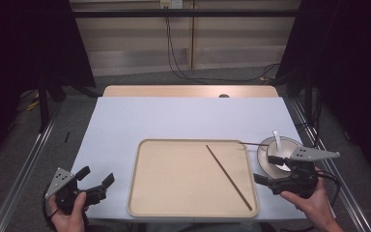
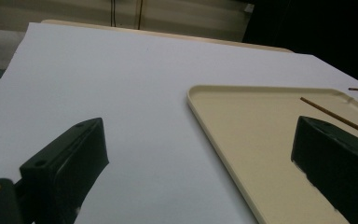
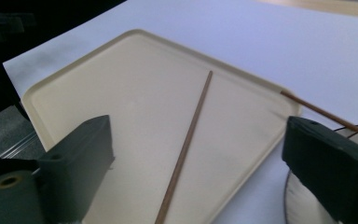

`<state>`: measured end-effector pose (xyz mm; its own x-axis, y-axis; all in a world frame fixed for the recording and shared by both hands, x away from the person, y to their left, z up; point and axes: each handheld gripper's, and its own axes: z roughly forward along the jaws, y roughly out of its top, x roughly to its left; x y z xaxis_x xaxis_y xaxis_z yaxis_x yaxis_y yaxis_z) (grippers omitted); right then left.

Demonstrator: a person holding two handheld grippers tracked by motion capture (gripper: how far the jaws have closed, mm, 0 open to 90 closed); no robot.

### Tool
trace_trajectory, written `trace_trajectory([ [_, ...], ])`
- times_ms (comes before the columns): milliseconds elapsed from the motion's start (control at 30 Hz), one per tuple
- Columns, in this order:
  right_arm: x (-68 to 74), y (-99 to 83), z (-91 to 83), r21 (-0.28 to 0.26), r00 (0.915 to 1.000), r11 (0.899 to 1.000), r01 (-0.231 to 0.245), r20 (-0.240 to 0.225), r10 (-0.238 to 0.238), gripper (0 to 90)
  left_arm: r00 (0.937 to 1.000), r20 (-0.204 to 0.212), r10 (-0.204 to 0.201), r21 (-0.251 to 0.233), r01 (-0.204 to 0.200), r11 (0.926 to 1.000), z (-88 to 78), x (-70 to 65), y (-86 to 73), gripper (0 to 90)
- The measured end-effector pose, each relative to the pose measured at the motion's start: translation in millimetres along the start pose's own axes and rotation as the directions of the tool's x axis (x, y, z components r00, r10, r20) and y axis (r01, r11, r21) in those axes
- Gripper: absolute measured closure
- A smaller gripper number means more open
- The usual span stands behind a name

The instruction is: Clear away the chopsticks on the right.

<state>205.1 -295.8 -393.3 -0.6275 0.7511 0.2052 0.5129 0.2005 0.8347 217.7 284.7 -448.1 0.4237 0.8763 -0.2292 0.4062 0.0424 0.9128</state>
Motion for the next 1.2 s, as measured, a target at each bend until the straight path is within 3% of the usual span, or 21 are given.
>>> trace_trajectory([
  [133, -9.1, 2.8, -9.9, -0.016, 0.9996, 1.0, 0.009, 0.025, -0.009, 3.8, 1.0, 0.001, -0.003, 0.0, 0.003, 1.0, 0.1, 0.2, -0.1, 3.5],
  [200, -17.4, 2.9, -16.2, -0.036, 0.9995, 0.999, 0.021, 0.026, -0.02, 1.6, 1.0, 0.002, -0.002, 0.0, 0.002, 1.0, 0.0, 0.2, -0.1, 3.5],
  [233, -26.4, 3.3, -21.6, -0.042, 0.9986, 0.999, 0.016, 0.051, -0.014, 2.6, 1.0, 0.0, -0.001, 0.0, 0.001, 1.0, 0.1, 0.2, -0.1, 3.5],
  [300, -33.9, 3.9, -27.2, -0.039, 0.9978, 0.999, 0.031, 0.06, -0.029, 3.0, 1.0, -0.001, -0.001, 0.0, 0.001, 1.0, 0.2, 0.2, -0.1, 3.5],
  [367, -38.6, 4.8, -33.7, -0.048, 0.9937, 0.996, 0.076, 0.086, -0.072, 3.5, 1.0, -0.001, -0.002, 0.001, 0.002, 1.0, 0.3, 0.1, -0.2, 3.5],
  [467, -45.4, 6.6, -41.0, -0.06, 0.9934, 0.995, 0.084, 0.084, -0.078, 4.5, 1.0, -0.003, -0.002, 0.001, 0.002, 1.0, 0.4, 0.2, -0.2, 3.5],
  [633, -77.3, 10.4, -57.7, -0.032, 0.991, 0.993, 0.114, 0.076, -0.111, 12.2, 1.0, -0.001, -0.001, 0.002, 0.001, 1.0, 0.4, 0.1, -0.3, 3.5],
  [667, -77.3, 10.4, -57.7, -0.032, 0.991, 0.993, 0.114, 0.076, -0.111, 12.2, 1.0, -0.002, 0.0, 0.001, 0.0, 1.0, 0.5, 0.2, -0.3, 3.5],
  [733, -89.7, 12.3, -60.2, 0.001, 0.9896, 0.992, 0.123, 0.075, -0.123, 14.1, 1.0, -0.001, -0.001, 0.003, 0.001, 1.0, 0.7, 0.1, -0.3, 3.5],
  [800, -105.7, 17.2, -64.6, 0.012, 0.9872, 0.991, 0.135, 0.085, -0.135, 20.1, 1.0, -0.003, -0.007, 0.001, 0.007, 1.0, 1.6, -0.1, -0.3, 3.5],
  [900, -117.5, 21.2, -66.8, 0.018, 0.9877, 0.99, 0.137, 0.074, -0.138, 25.3, 1.0, -0.002, -0.004, 0.006, 0.004, 1.0, 1.7, 0.4, -0.2, 3.5],
  [933, -131.3, 24.7, -67.5, 0.042, 0.9844, 0.988, 0.15, 0.087, -0.153, 28.4, 1.0, -0.002, -0.003, 0.007, 0.003, 1.0, 1.8, 0.4, -0.2, 3.5],
  [1033, -154.3, 27.1, -68.4, 0.077, 0.9849, 0.985, 0.155, 0.065, -0.16, 32.4, 1.0, -0.003, -0.002, 0.005, 0.002, 1.0, 1.6, 0.3, -0.3, 3.5],
  [1067, -160.7, 27.0, -67.9, 0.086, 0.983, 0.984, 0.156, 0.084, -0.163, 34.4, 1.0, -0.005, -0.004, 0.006, 0.004, 1.0, 1.6, 0.8, -0.5, 3.5],
  [1133, -167.4, 26.6, -67.0, 0.099, 0.9829, 0.982, 0.161, 0.074, -0.169, 37.6, 1.0, -0.006, -0.006, 0.007, 0.006, 1.0, 1.6, 1.2, -0.6, 3.5],
  [1200, -181.5, 24.2, -60.6, 0.152, 0.9706, 0.966, 0.209, 0.088, -0.224, 41.9, 0.9999, -0.007, -0.009, 0.007, 0.009, 0.9999, 2.1, 1.6, -0.7, 3.5],
])
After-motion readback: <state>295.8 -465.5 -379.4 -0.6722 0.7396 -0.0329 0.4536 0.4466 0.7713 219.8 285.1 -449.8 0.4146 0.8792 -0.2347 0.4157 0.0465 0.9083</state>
